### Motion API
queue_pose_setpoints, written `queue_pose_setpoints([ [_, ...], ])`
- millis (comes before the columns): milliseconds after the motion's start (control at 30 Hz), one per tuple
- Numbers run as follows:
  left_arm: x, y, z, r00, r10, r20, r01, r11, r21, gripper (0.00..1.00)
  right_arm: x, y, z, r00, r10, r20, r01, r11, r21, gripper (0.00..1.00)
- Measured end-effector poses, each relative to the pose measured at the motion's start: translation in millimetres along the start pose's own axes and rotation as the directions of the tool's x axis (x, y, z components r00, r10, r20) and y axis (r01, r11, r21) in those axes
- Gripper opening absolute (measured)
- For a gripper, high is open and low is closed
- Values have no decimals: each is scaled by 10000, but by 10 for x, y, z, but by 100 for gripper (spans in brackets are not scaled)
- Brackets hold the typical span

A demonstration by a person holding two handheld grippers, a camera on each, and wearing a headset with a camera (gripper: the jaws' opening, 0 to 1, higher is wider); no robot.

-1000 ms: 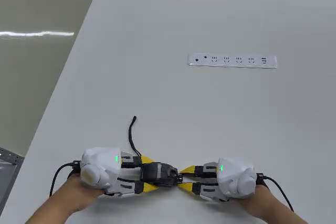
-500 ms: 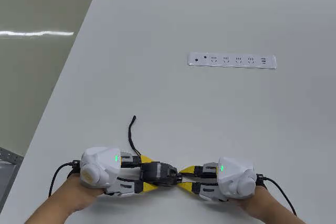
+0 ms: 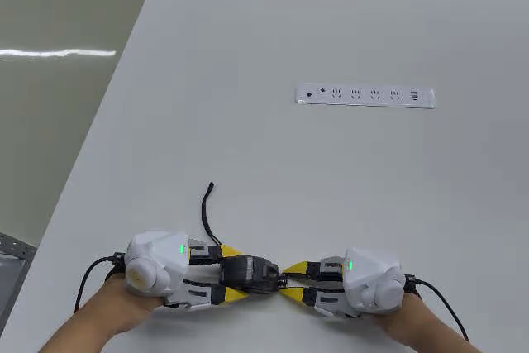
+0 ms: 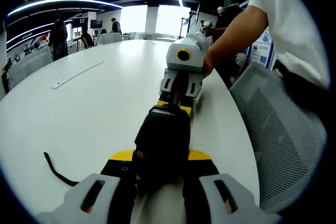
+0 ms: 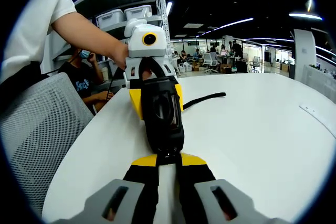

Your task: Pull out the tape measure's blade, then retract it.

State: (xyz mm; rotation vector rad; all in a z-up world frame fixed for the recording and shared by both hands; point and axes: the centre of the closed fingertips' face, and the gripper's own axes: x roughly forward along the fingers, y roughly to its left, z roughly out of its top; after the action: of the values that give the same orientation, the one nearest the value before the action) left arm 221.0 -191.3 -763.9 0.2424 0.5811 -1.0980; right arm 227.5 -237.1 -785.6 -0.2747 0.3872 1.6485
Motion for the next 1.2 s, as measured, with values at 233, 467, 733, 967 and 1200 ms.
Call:
queue_pose_setpoints([
  [233,1,4,4,10000,20,18,-20,10000,-34,29,-12,-5,-11,10000,-38,2,38,10000,-52,12],
  [467,-2,4,3,10000,14,32,-14,10000,-46,29,-36,-14,-29,10000,-67,-30,67,10000,-67,12],
  [733,-2,5,3,10000,14,51,-14,10000,-55,30,-75,-18,-38,9999,-145,-31,145,9999,-29,12],
  [967,-2,-5,11,10000,20,55,-20,10000,-74,30,-137,-23,-60,9998,-210,-30,210,9998,18,12],
  [1200,4,2,-5,10000,10,46,-9,10000,-88,30,-190,-28,-84,9996,-274,-43,274,9996,11,12],
])
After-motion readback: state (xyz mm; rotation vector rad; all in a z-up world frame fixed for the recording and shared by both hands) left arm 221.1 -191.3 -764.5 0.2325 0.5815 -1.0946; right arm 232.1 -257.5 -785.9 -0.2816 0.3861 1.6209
